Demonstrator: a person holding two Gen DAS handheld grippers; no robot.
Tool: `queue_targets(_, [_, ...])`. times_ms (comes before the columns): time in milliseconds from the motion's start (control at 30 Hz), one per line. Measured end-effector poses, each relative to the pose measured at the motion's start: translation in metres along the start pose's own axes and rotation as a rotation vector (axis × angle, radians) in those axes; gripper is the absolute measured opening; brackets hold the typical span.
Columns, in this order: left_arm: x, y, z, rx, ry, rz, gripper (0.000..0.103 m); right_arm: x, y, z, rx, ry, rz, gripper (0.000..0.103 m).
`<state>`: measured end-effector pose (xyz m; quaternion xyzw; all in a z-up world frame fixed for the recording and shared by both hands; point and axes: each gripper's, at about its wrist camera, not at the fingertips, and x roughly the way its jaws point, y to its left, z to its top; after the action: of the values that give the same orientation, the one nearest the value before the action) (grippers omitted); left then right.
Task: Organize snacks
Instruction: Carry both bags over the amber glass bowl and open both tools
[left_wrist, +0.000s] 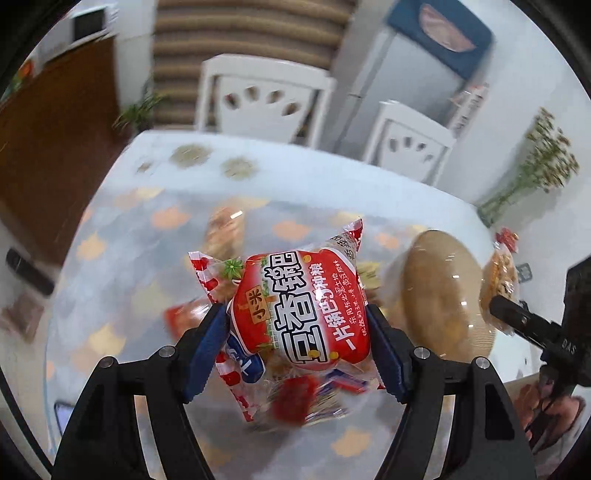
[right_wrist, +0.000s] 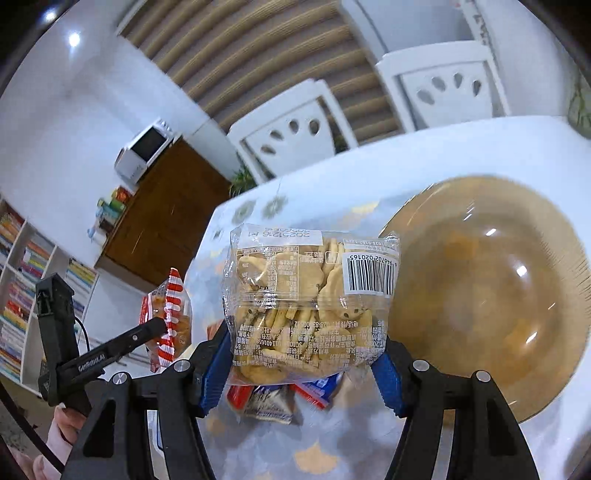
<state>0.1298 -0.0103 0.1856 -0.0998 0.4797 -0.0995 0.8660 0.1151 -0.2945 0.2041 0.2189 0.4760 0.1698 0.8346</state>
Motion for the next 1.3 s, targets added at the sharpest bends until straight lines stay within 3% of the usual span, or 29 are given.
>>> queue_targets(233, [0.041,-0.093,0.029,0.143,0.022,-0.110,0.073,-0.023,-0.053,0.019,0.085,-0.025,-0.067,0.066])
queue_targets(433, [0.078,-0.157,0.024,0.217,0.061,-0.217,0.070,-0.029,-0.102,0.020,0.155,-0.048,-0.040,0.066])
queue_targets(533, [0.097,-0.174,0.022,0.234,0.095,-0.206,0.078,-0.024,-0.116,0.018,0.180,-0.024,-0.073,0.077])
queue_targets(633, [0.110,-0.170,0.019,0.217,0.144,-0.177,0.079,-0.021,-0.126,0.015,0.206,0.001,-0.150,0.082])
queue_targets(733, [0.110,-0.159,0.016,0.206,0.158,-0.145,0.083,-0.023,-0.134,0.012,0.237,-0.002,-0.140,0.089])
queue_targets(967, [0.103,-0.121,0.021,0.151,0.161,-0.103,0.087,-0.026,-0.125,0.012,0.242,-0.023,-0.145,0.090])
queue_targets(1167, [0.084,-0.086,0.020,0.110,0.141,-0.064,0.087,-0.055,-0.117,0.015,0.259,-0.142,-0.221,0.090])
queue_targets(1300, [0.075,-0.065,0.018,0.072,0.137,-0.040,0.087,-0.069,-0.113,0.014,0.271,-0.171,-0.229,0.090])
